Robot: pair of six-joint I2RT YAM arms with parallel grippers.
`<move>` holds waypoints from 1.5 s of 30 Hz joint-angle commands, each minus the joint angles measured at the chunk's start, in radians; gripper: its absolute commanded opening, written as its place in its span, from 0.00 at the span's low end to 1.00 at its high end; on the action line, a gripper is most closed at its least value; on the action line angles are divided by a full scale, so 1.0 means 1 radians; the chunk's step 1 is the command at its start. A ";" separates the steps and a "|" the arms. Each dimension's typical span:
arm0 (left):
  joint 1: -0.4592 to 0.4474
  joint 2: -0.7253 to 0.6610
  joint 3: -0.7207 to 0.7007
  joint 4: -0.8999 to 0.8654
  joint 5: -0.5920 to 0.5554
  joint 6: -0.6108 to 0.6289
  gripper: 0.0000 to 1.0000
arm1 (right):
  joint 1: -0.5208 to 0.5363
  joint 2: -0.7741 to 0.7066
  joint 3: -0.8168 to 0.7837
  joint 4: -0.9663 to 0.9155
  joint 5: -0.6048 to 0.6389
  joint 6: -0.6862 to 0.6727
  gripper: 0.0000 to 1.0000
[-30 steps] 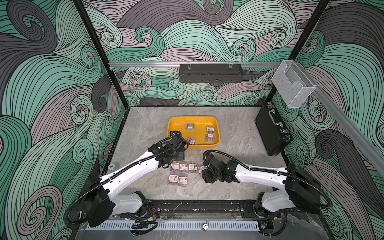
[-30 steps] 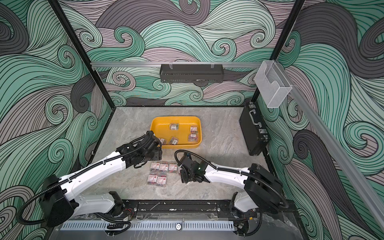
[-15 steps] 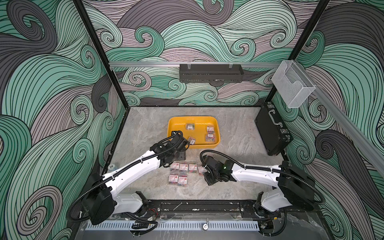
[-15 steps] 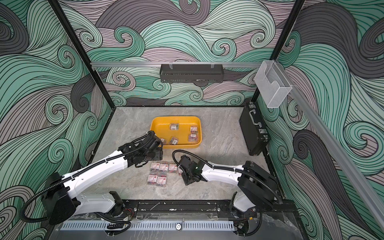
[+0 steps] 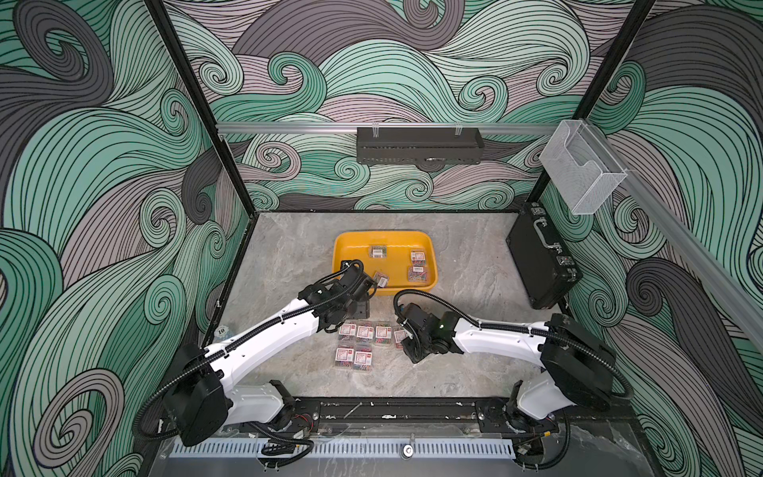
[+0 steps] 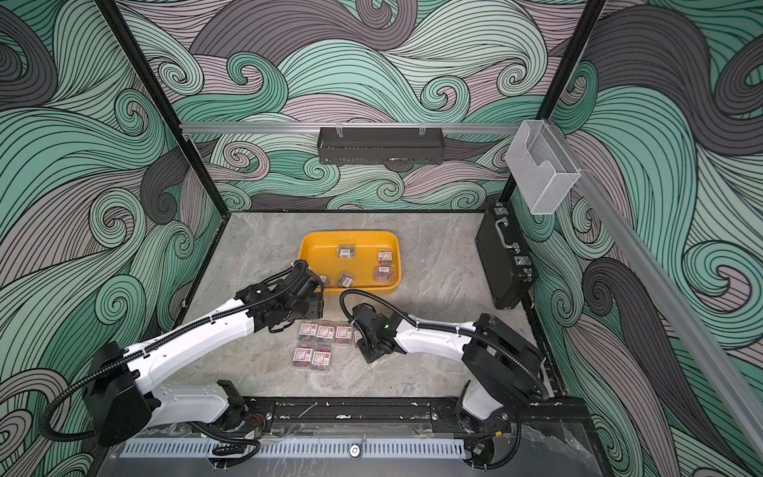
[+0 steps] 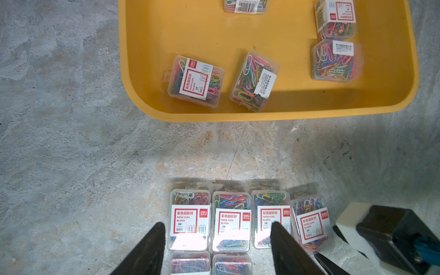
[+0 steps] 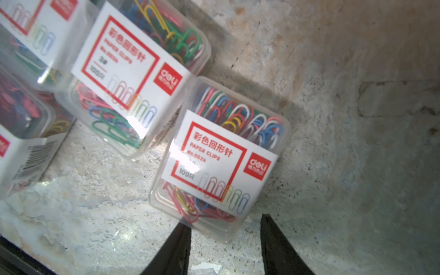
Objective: Take the paper clips out of the storage box
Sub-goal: Place the boxed paper clips at the center of the board.
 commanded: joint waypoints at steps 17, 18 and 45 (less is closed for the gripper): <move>0.006 0.001 0.038 -0.032 -0.007 0.001 0.68 | -0.019 0.041 0.044 0.043 -0.081 -0.012 0.40; 0.006 0.001 0.036 -0.031 -0.007 0.000 0.68 | -0.019 0.043 0.044 0.042 -0.081 -0.011 0.40; 0.112 0.420 0.419 -0.032 0.005 0.205 0.73 | -0.221 -0.374 -0.128 -0.110 0.087 0.166 0.54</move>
